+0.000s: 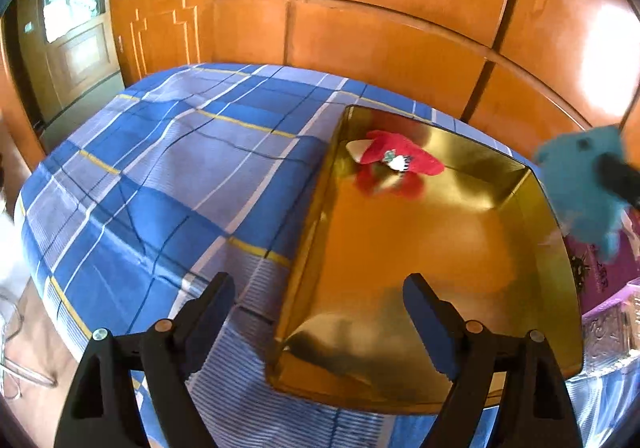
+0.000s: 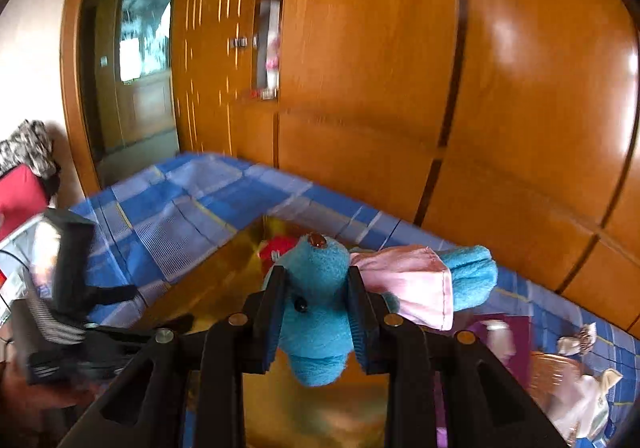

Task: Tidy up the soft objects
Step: 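Lower the teal elephant into the gold tray and open the right gripper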

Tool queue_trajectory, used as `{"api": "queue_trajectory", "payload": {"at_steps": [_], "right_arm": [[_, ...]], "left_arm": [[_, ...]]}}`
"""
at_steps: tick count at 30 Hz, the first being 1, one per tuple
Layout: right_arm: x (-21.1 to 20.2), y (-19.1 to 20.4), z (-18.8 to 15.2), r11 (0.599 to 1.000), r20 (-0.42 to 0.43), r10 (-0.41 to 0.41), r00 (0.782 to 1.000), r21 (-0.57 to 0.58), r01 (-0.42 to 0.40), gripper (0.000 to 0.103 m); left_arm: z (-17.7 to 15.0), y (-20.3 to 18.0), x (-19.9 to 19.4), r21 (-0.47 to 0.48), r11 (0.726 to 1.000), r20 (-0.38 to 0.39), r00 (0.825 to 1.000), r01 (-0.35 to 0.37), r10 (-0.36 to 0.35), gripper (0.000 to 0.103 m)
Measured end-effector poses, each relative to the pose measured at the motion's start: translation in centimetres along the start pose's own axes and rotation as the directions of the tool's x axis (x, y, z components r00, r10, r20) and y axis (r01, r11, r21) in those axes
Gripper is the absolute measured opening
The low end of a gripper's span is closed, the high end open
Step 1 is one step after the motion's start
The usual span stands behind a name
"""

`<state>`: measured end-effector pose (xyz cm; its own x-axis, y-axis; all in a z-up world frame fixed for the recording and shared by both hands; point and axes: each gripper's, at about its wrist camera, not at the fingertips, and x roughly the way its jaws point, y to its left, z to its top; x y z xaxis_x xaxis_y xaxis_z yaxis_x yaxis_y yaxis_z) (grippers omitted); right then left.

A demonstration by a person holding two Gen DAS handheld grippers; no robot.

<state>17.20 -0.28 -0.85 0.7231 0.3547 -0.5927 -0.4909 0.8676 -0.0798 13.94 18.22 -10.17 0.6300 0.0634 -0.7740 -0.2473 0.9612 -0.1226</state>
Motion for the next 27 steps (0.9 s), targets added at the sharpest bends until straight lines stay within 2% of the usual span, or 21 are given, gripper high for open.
{"api": "queue_trajectory", "payload": {"at_steps": [8,15,20,25,27], "right_arm": [[8.5,0.0,0.2,0.999,-0.162,-0.047,0.986,0.011,0.05,0.029],[13.4,-1.0,0.6,0.994,-0.235,-0.092,0.968,0.028,0.102,0.031],[14.9,-2.8,0.3,0.985,-0.282,-0.097,0.955,0.113,0.134,0.035],[14.7,-3.8,0.7,0.974,-0.286,-0.089,0.954,0.177,0.144,0.041],[13.6,-4.0,1.1,0.971,-0.254,-0.094,0.963,0.188,0.145,0.041]], "left_arm": [[0.0,0.8,-0.6,-0.016,1.0,0.015,1.0,0.021,-0.021,0.087],[0.2,1.4,-0.3,-0.046,0.998,-0.002,1.0,0.03,-0.03,0.087],[0.1,1.3,-0.6,-0.051,0.998,0.0,0.999,0.038,-0.038,0.087],[-0.2,0.6,-0.8,-0.04,0.998,-0.009,0.999,0.053,-0.054,0.087],[-0.3,0.3,-1.0,-0.032,0.998,-0.007,0.998,0.056,-0.056,0.087]]}}
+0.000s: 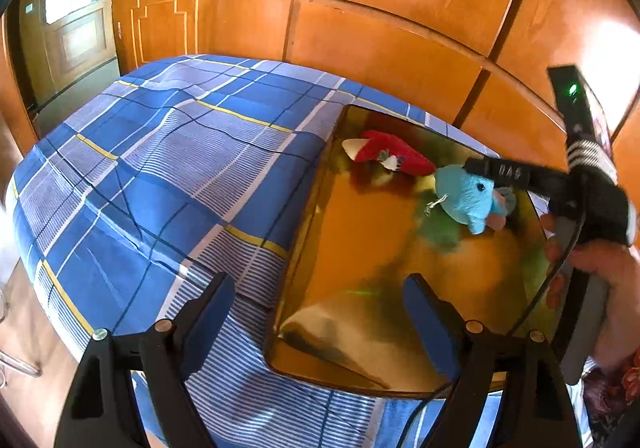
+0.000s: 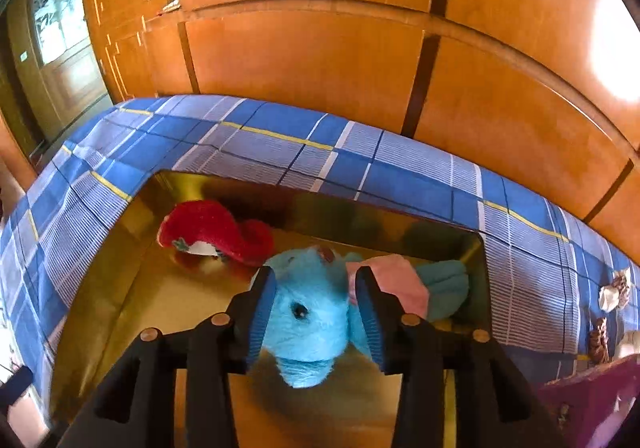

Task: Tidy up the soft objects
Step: 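Lower the teal elephant into the gold tray and open the right gripper, then grasp the blue Tempo tissue pack with the right gripper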

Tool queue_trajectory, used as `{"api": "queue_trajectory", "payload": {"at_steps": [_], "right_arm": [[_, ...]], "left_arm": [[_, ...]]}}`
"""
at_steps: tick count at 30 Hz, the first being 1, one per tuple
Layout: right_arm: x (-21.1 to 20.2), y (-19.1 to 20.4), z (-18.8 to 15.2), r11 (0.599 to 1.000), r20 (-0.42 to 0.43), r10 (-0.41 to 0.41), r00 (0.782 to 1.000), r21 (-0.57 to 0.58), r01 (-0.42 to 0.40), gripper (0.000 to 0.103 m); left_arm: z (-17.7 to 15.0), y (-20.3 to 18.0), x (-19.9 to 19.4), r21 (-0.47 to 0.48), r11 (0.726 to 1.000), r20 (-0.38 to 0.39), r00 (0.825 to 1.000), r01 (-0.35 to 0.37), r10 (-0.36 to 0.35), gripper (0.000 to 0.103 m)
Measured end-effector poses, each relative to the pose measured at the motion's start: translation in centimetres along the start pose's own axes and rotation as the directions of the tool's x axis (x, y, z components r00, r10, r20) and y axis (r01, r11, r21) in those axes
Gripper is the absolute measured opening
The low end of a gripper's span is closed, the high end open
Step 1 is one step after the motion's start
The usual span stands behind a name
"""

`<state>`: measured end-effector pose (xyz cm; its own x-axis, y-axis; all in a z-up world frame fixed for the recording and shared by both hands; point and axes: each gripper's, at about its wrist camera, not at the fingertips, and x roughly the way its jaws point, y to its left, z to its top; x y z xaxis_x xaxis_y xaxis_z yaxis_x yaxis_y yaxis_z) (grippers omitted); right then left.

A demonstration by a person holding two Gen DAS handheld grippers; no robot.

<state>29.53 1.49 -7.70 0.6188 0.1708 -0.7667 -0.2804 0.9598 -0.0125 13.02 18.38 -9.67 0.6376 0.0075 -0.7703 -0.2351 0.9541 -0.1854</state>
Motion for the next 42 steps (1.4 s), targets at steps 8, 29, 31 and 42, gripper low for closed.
{"api": "queue_trajectory", "payload": {"at_steps": [8,29,31,42], "right_arm": [[-7.0,-2.1,0.4,0.982,0.129,0.056,0.99,0.17,-0.078,0.042],[-24.3,-12.2,-11.0,0.97,0.328,0.026,0.944,0.221,-0.103,0.042],[-25.7,-15.3,-12.9,0.959,0.341,-0.031,0.94,0.276,-0.068,0.042],[-21.9,-31.7,-23.1,0.747,0.07,-0.185,0.98,0.658,0.094,0.042]], "left_arm": [[-0.6,-0.5,-0.4,0.008,1.0,0.004,1.0,0.009,-0.009,0.087],[-4.7,-7.7,-1.6,0.168,0.966,-0.053,0.981,0.195,-0.188,0.088],[-5.2,-8.6,-1.9,0.173,0.956,-0.067,0.971,0.237,-0.229,0.091],[-7.0,-13.9,-3.5,0.294,0.9,-0.135,0.946,0.322,-0.295,0.093]]}}
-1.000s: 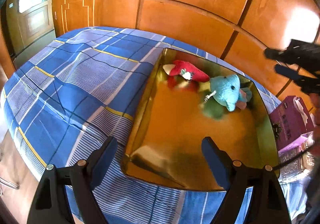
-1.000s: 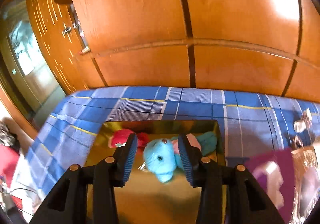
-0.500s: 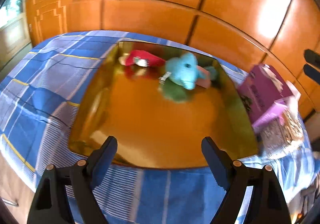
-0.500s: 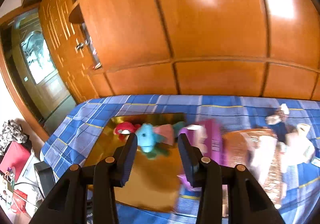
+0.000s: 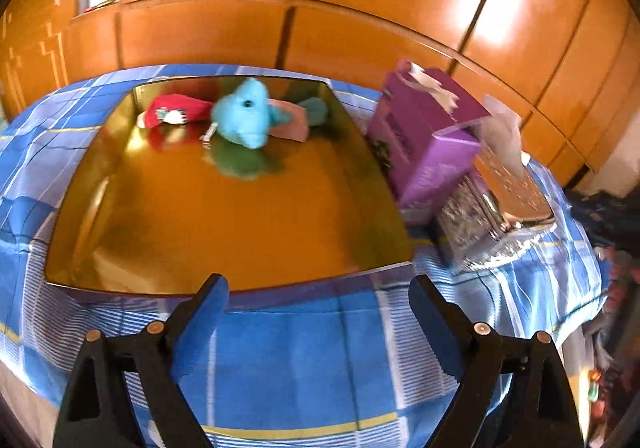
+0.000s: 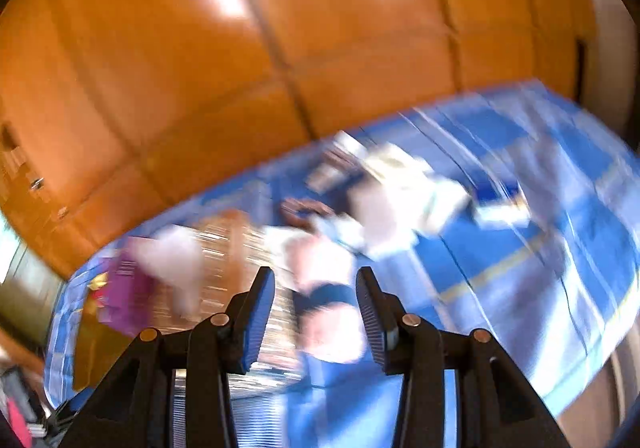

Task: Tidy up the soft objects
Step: 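Grasp the blue Tempo tissue pack with the right gripper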

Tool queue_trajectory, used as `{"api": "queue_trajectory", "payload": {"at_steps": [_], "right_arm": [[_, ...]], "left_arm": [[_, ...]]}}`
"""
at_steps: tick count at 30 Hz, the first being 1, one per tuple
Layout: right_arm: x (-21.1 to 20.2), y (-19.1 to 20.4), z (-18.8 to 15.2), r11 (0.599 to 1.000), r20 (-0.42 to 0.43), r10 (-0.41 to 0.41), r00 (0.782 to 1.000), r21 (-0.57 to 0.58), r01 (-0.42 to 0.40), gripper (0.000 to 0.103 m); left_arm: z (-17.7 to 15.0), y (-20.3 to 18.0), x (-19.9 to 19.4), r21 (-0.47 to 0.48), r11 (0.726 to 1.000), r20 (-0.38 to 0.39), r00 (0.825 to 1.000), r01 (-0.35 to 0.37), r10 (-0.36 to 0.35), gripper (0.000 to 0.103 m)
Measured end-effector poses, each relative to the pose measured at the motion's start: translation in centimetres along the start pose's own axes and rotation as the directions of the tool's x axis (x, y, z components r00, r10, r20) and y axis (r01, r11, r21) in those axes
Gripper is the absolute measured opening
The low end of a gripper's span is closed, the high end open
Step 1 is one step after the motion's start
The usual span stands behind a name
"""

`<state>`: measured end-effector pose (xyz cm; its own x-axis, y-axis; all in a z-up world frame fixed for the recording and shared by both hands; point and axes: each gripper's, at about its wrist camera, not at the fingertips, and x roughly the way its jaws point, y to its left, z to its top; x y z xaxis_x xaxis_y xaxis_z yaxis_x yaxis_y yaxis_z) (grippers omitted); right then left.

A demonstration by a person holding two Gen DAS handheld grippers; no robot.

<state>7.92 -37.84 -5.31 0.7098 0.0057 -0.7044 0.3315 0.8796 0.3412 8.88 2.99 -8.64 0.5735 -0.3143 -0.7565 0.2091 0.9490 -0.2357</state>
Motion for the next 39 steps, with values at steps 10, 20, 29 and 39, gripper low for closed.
{"api": "queue_trajectory", "payload": {"at_steps": [10,20,29,39], "right_arm": [[7.9,-1.7,-1.1,0.994,-0.2,0.111,0.974,0.02,-0.109,0.042],[8.2,-2.2,-2.0,0.969,-0.226,0.243,0.943,0.024,-0.244,0.032],[4.1,-6.6,-3.6,0.974,-0.223,0.228,0.948,0.035,-0.226,0.034],[1.6,-13.6,3.2,0.999,-0.033,0.034,0.999,-0.012,-0.034,0.043]], "left_arm": [[-0.6,-4.1,0.2,0.105,0.994,-0.035,0.999,0.023,-0.019,0.095],[-0.1,-7.3,0.3,0.194,0.981,-0.036,0.999,0.017,-0.01,0.096],[0.5,-13.9,1.2,0.342,0.936,-0.045,0.996,0.085,-0.074,0.096],[0.8,-21.4,2.7,0.419,0.895,-0.117,0.987,0.152,-0.113,0.096]]}}
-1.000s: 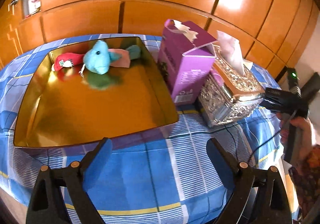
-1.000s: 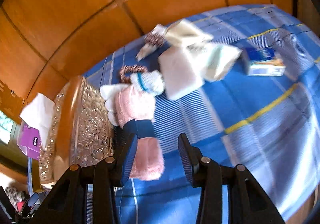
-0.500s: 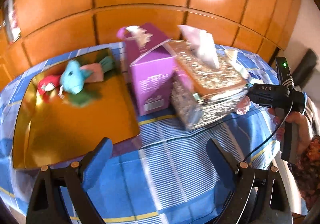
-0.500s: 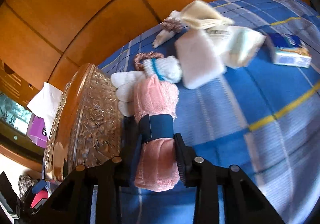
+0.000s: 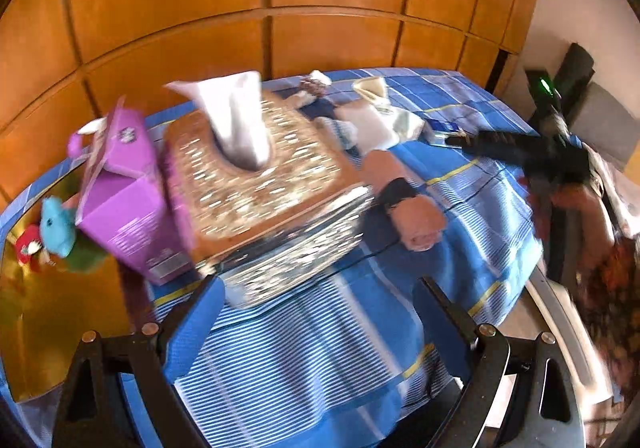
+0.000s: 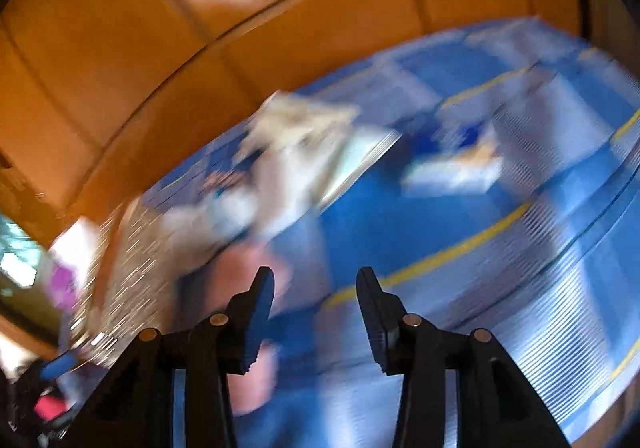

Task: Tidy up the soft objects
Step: 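Grasp the blue Tempo tissue pack with the right gripper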

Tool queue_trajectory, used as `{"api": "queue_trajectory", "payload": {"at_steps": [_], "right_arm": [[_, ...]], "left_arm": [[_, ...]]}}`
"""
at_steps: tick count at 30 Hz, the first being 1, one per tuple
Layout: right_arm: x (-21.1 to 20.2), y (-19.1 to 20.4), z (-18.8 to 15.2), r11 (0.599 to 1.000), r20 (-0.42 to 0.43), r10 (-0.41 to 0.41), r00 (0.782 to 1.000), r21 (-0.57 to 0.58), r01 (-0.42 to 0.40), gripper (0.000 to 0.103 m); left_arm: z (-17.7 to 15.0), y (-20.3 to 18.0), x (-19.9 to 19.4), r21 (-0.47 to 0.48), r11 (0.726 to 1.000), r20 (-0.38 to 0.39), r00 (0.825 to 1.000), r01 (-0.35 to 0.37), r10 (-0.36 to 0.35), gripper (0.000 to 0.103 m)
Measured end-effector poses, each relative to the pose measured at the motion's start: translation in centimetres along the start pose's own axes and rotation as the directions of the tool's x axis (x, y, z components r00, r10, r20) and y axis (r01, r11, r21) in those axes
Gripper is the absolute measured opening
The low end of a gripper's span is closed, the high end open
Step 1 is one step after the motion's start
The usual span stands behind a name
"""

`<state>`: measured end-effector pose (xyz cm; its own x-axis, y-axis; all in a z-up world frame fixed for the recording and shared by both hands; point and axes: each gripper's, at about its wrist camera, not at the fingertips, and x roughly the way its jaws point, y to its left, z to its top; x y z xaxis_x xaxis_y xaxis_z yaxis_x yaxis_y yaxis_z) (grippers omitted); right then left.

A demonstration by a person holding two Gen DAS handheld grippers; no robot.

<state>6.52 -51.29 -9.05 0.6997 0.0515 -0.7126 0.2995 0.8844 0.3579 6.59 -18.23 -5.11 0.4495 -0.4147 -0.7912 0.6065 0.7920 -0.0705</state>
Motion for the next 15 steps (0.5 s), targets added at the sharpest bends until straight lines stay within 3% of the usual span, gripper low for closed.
{"api": "queue_trajectory", "payload": {"at_steps": [4,8,11,15], "right_arm": [[1.3,-2.2,5.3,0.986,0.008,-0.143,0.99,-0.084,0.143,0.046],[3.6,-4.0,8.9,0.992,-0.074,-0.092,0.993,-0.094,0.085,0.047],[5.8,-4.2,9.8,0.989,-0.097,-0.118,0.988,-0.103,0.108,0.047],[8.3,-6.0,9.9,0.997,-0.154,-0.081,0.985,-0.024,0.078,0.047]], "left_arm": [[1.2,-2.0,0.8,0.023,1.0,-0.015,1.0,0.004,-0.004,0.096],[2.2,-3.6,1.3,0.034,0.999,-0.019,1.0,0.01,-0.009,0.096],[2.6,-4.5,1.7,0.043,0.999,-0.025,1.0,0.013,-0.012,0.096],[3.1,-5.2,2.4,0.049,0.999,-0.033,0.999,0.018,-0.016,0.099]]}}
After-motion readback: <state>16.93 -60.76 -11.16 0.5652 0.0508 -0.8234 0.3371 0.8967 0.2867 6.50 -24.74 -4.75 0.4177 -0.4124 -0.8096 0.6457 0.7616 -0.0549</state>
